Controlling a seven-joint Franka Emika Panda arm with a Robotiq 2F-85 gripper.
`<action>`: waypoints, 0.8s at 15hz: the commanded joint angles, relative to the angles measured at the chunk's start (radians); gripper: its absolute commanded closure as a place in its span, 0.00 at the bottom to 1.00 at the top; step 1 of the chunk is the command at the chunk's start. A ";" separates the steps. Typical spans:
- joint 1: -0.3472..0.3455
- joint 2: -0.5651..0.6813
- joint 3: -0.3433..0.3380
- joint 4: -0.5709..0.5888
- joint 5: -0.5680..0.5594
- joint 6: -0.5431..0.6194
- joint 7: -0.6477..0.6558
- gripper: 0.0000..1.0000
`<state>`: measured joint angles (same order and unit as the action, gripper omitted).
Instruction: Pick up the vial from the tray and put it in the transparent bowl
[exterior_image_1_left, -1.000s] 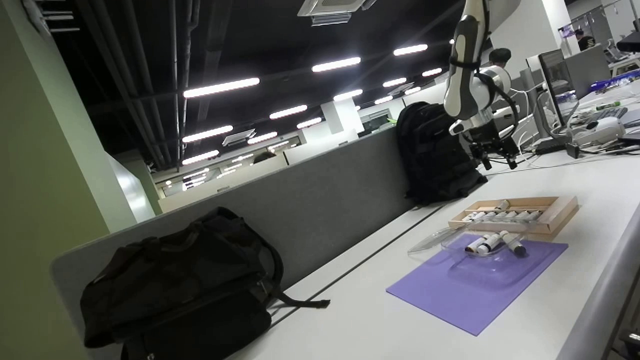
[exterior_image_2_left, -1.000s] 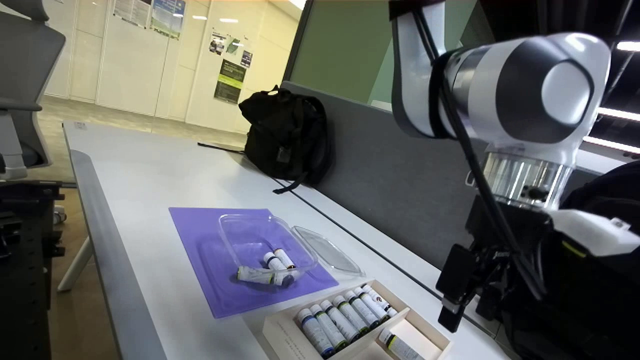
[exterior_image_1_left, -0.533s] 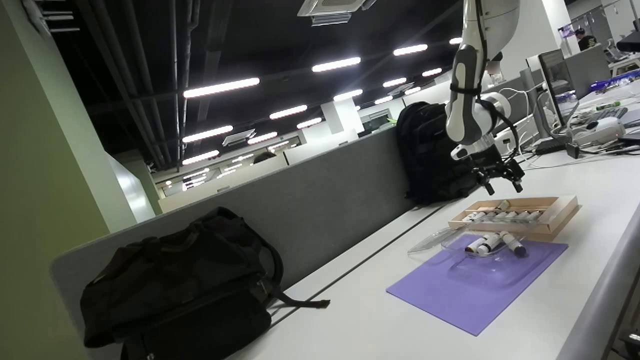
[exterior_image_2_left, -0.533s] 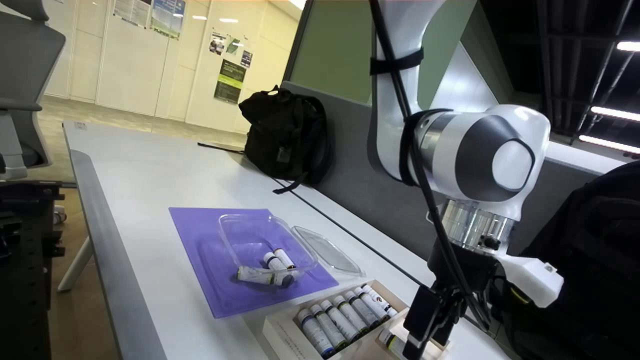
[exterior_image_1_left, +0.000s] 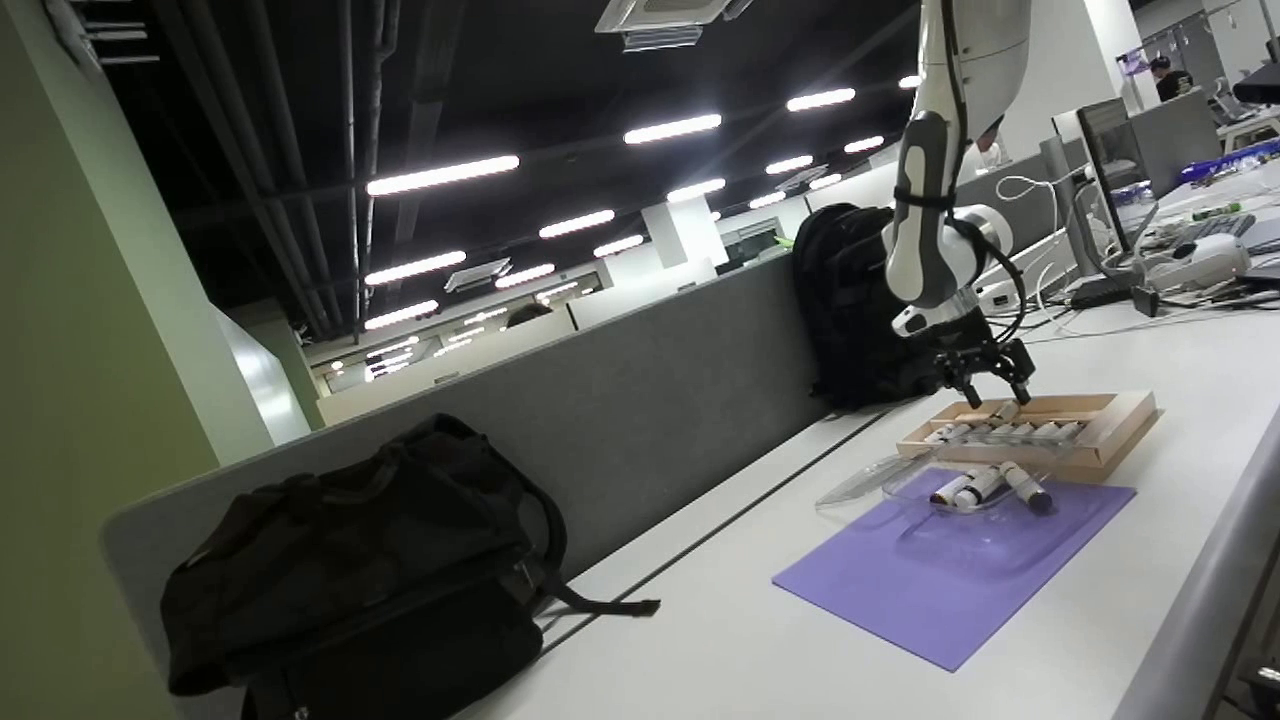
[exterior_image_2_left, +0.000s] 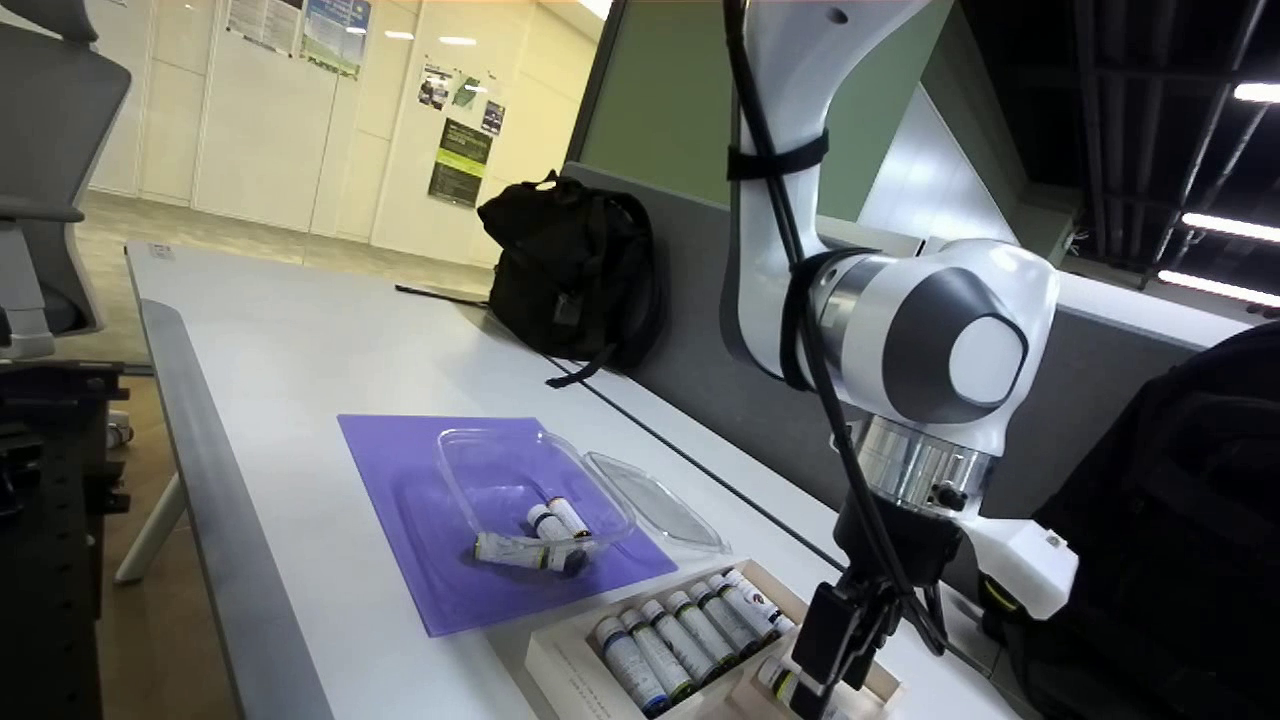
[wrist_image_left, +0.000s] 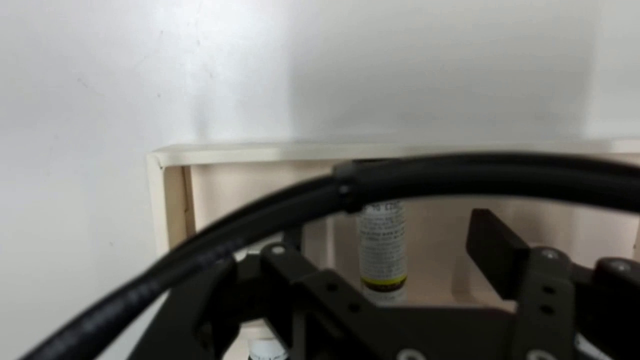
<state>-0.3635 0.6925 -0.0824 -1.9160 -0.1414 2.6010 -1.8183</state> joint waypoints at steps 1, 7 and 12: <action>0.011 0.033 -0.010 0.054 -0.007 -0.008 0.041 0.46; 0.002 0.047 -0.011 0.096 0.015 -0.053 0.079 0.88; -0.015 0.043 -0.019 0.176 0.069 -0.181 0.162 0.93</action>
<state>-0.3728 0.7279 -0.0911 -1.8151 -0.0937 2.5054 -1.7291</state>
